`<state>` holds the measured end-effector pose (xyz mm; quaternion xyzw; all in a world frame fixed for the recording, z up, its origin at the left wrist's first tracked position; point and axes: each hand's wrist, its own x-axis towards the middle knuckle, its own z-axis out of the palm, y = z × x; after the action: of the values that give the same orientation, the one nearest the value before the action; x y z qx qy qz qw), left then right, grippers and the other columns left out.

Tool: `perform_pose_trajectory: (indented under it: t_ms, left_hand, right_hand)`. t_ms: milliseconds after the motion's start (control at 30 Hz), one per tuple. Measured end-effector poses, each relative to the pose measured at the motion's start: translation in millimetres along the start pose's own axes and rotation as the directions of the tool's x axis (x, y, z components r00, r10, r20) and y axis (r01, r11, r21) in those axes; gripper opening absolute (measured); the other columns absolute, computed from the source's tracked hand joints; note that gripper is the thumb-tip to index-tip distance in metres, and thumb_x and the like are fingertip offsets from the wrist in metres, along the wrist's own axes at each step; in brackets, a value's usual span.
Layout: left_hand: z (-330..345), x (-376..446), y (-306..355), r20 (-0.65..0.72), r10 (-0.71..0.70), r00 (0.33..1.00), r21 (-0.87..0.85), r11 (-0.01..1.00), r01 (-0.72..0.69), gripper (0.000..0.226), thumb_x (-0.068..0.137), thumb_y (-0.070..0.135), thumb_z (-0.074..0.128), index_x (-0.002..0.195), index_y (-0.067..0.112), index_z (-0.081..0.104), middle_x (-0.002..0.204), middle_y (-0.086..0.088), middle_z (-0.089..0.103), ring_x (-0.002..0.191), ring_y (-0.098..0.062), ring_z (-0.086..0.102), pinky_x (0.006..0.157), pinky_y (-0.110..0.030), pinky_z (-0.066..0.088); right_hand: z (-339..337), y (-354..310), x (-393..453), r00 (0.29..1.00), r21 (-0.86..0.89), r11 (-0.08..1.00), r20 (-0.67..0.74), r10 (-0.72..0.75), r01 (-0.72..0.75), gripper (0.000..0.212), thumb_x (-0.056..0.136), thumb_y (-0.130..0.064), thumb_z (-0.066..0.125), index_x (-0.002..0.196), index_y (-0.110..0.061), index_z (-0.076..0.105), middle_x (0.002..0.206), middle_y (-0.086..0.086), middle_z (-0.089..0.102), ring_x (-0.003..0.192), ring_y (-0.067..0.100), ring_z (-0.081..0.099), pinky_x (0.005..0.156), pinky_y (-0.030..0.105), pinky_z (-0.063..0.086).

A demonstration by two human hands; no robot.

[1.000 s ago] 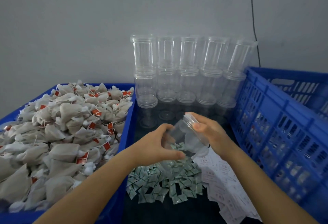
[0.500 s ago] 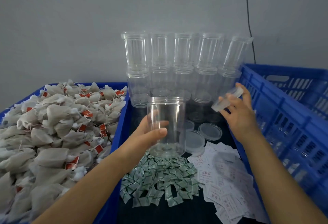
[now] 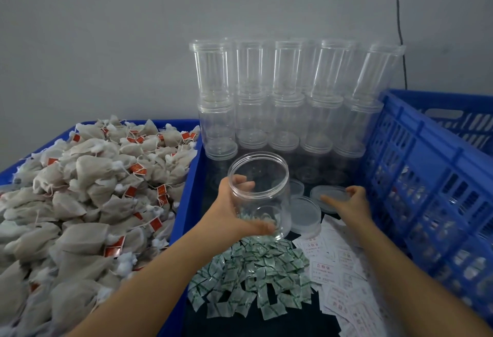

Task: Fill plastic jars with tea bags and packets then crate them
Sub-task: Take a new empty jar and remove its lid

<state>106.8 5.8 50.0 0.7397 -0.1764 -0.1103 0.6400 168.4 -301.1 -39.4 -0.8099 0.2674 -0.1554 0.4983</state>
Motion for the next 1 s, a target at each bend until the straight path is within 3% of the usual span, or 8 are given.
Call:
perform_pose_trajectory:
  t_ms: [133,333,433,567,667,733,867,1000]
  left_hand:
    - [0.5,2.7,-2.4,-0.025,-0.02,0.999,0.024,1.0,0.021,0.102,0.034,0.047,0.089,0.119,0.044,0.033,0.129,0.021,0.046,0.115,0.003,0.047,0.096,-0.024,0.045]
    - [0.8,2.6,-2.2,-0.045,-0.038,0.998,0.086,0.995,0.042,0.101,0.046,0.037,0.088,0.128,0.037,0.029,0.122,0.022,0.044,0.103,0.012,0.048,0.079,-0.011,0.041]
    - [0.2,0.7,1.1,-0.048,-0.043,0.998,0.121,0.991,0.049,0.098,0.055,0.03,0.09,0.13,0.035,0.028,0.115,0.023,0.047,0.097,0.014,0.049,0.073,-0.009,0.041]
    - [0.0,-6.0,7.8,-0.006,-0.039,0.999,0.191,0.981,0.039,0.086,0.06,0.03,0.088,0.123,0.036,0.031,0.111,0.018,0.054,0.092,0.019,0.054,0.069,-0.004,0.045]
    - [-2.2,-12.9,16.8,0.023,-0.018,1.0,0.286,0.958,0.01,0.084,0.062,0.031,0.087,0.125,0.028,0.031,0.115,0.015,0.055,0.097,0.018,0.054,0.073,-0.005,0.047]
    - [-10.3,-17.6,25.8,0.056,-0.042,0.998,0.373,0.927,0.018,0.086,0.061,0.032,0.087,0.127,0.027,0.032,0.121,0.014,0.054,0.107,0.006,0.056,0.085,-0.017,0.05]
    - [-50.2,-24.3,44.8,0.082,-0.087,0.993,0.754,0.657,-0.005,0.082,0.064,0.042,0.084,0.132,0.03,0.039,0.131,0.014,0.047,0.116,-0.003,0.046,0.09,-0.014,0.036]
    - [-96.7,-26.8,43.8,-0.183,0.003,0.983,0.893,0.419,0.164,0.067,0.077,0.029,0.076,0.135,0.022,0.044,0.137,0.001,0.047,0.121,-0.015,0.046,0.096,-0.027,0.039]
  right_hand:
    - [-1.4,2.9,1.8,0.998,-0.015,1.0,0.057,0.01,-0.009,0.077,0.078,-0.033,0.086,0.134,-0.02,0.035,0.142,0.009,0.044,0.107,0.022,0.045,0.084,0.038,0.042]
    - [-14.6,-36.3,-28.6,0.993,0.075,0.995,0.089,-0.077,0.07,0.091,0.086,-0.036,0.078,0.156,-0.024,0.02,0.161,0.01,0.028,0.142,0.03,0.035,0.107,0.044,0.037]
    - [-18.5,-72.7,-83.5,0.932,0.359,0.918,0.244,-0.266,0.168,0.1,0.069,-0.067,0.076,0.151,-0.04,0.026,0.149,-0.005,0.047,0.129,0.009,0.051,0.097,0.03,0.042]
    - [-7.4,-91.3,-145.2,0.718,0.392,0.868,0.504,-0.48,0.305,0.116,0.043,-0.084,0.077,0.139,-0.061,0.017,0.129,-0.041,0.043,0.111,-0.028,0.047,0.083,0.003,0.045]
    - [9.1,-97.7,-162.3,0.697,0.423,0.847,0.5,-0.515,0.322,0.102,0.045,-0.065,0.086,0.128,-0.066,0.025,0.133,-0.029,0.045,0.106,-0.024,0.053,0.08,0.003,0.047]
    - [17.7,-99.2,-166.6,0.722,0.463,0.832,0.456,-0.52,0.307,0.098,0.041,-0.065,0.089,0.121,-0.064,0.032,0.128,-0.021,0.054,0.106,-0.014,0.06,0.081,0.009,0.052]
    - [37.2,-90.1,-175.2,0.717,0.47,0.825,0.453,-0.529,0.312,0.097,0.034,-0.079,0.085,0.117,-0.07,0.036,0.123,-0.021,0.056,0.107,-0.013,0.059,0.083,0.008,0.049]
    - [57.8,-73.6,-188.6,0.677,0.363,0.866,0.544,-0.496,0.343,0.091,0.038,-0.079,0.083,0.111,-0.084,0.027,0.123,-0.033,0.052,0.111,-0.015,0.054,0.087,0.011,0.045]
